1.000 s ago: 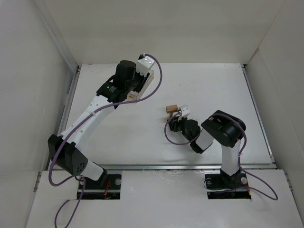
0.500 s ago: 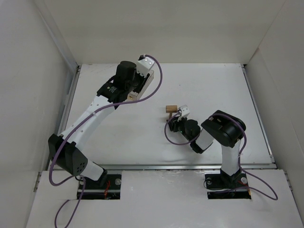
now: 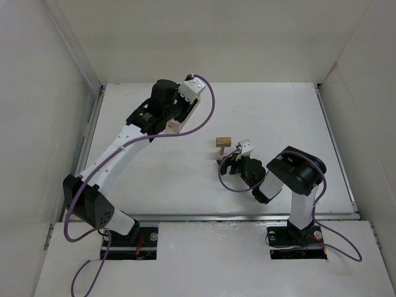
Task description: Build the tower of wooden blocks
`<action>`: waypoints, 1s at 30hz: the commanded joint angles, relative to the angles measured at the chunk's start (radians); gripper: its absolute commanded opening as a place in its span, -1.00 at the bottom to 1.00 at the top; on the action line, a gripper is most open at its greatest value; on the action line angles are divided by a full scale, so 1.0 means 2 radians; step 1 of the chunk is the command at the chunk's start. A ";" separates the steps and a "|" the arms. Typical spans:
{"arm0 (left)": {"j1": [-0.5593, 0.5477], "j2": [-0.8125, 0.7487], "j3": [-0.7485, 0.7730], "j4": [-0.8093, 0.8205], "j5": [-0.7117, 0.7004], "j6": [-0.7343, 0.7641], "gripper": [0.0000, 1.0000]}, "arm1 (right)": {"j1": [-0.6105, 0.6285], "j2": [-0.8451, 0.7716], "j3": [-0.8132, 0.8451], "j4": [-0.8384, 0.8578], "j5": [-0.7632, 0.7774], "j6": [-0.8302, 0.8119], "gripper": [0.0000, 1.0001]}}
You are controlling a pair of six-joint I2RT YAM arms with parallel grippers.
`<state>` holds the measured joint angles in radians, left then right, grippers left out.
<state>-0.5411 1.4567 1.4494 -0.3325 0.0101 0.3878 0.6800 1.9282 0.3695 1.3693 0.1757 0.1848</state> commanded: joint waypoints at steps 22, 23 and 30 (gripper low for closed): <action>-0.045 0.171 0.142 -0.107 0.315 0.244 -0.86 | 0.000 -0.704 -0.058 -0.517 0.129 0.071 0.99; -0.045 0.178 0.147 -0.107 0.315 0.244 -0.86 | 0.000 -0.711 -0.058 -0.533 0.139 0.076 0.99; -0.062 0.195 0.137 -0.111 0.300 0.232 -0.89 | 0.000 -0.671 0.018 -0.578 0.190 0.023 0.99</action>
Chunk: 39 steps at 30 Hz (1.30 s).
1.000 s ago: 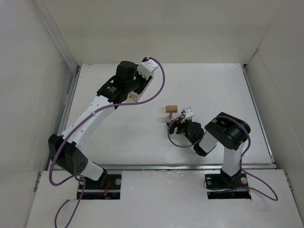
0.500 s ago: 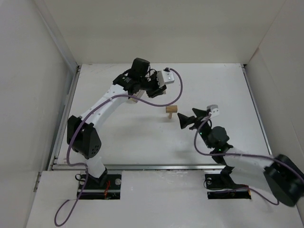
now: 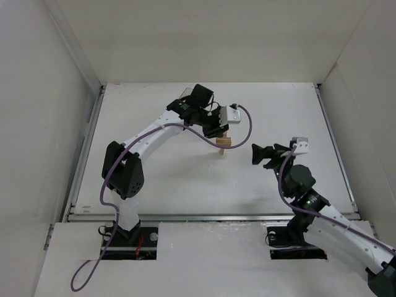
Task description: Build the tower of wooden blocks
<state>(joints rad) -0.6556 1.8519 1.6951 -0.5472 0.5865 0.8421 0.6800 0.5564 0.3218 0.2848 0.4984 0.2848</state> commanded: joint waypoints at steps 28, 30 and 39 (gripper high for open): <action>-0.018 0.022 -0.036 0.077 -0.039 -0.099 -0.94 | -0.005 -0.012 0.016 -0.037 0.066 -0.037 0.99; -0.018 0.022 -0.036 0.077 -0.039 -0.099 -0.94 | -0.005 -0.012 0.016 -0.037 0.066 -0.037 0.99; -0.018 0.022 -0.052 0.082 -0.039 -0.094 -0.94 | -0.005 -0.017 0.016 -0.037 0.066 -0.037 0.99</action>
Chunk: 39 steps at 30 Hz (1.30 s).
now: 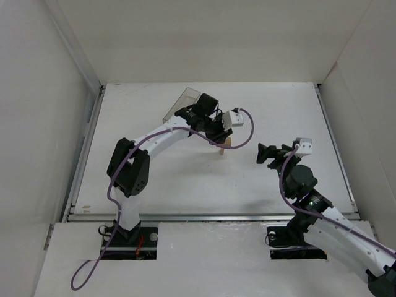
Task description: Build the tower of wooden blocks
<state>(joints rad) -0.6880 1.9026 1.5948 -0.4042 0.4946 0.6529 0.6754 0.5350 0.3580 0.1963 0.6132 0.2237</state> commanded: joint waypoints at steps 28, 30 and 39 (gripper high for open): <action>-0.002 0.001 -0.007 0.010 0.002 0.009 -0.86 | -0.003 -0.006 -0.002 0.002 0.018 -0.006 0.99; -0.002 0.001 -0.007 0.010 0.002 0.009 -0.86 | -0.003 -0.006 -0.002 0.002 0.018 -0.006 0.99; -0.002 0.001 -0.002 0.001 0.002 0.014 -0.84 | -0.003 -0.006 -0.002 0.002 0.018 -0.006 0.99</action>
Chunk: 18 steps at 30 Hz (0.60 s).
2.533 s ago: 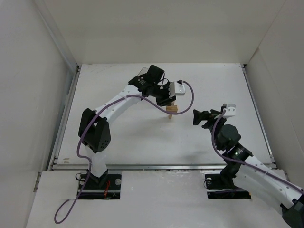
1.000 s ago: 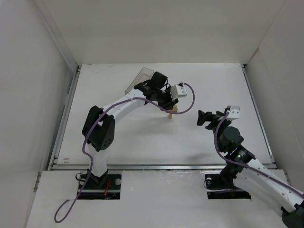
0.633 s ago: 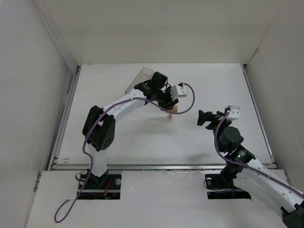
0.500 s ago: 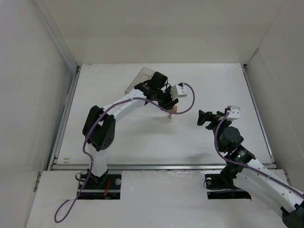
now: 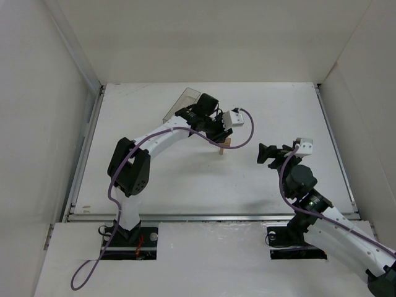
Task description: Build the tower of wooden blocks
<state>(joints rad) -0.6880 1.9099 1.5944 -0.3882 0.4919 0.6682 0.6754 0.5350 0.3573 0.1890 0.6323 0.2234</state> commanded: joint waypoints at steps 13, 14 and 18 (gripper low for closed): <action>-0.002 -0.016 0.004 -0.023 0.023 0.088 -0.84 | -0.003 -0.011 -0.001 0.006 -0.003 -0.010 0.99; -0.002 -0.021 0.008 -0.028 0.023 0.096 -0.84 | -0.003 -0.011 -0.001 0.006 -0.003 -0.010 0.99; -0.002 -0.026 0.008 -0.038 0.044 0.130 -0.84 | -0.003 -0.015 -0.001 0.006 -0.012 -0.015 0.99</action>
<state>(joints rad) -0.6880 1.9099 1.5948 -0.4046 0.5289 0.8463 0.6754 0.5232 0.3569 0.1864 0.6243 0.2077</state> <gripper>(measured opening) 0.330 0.993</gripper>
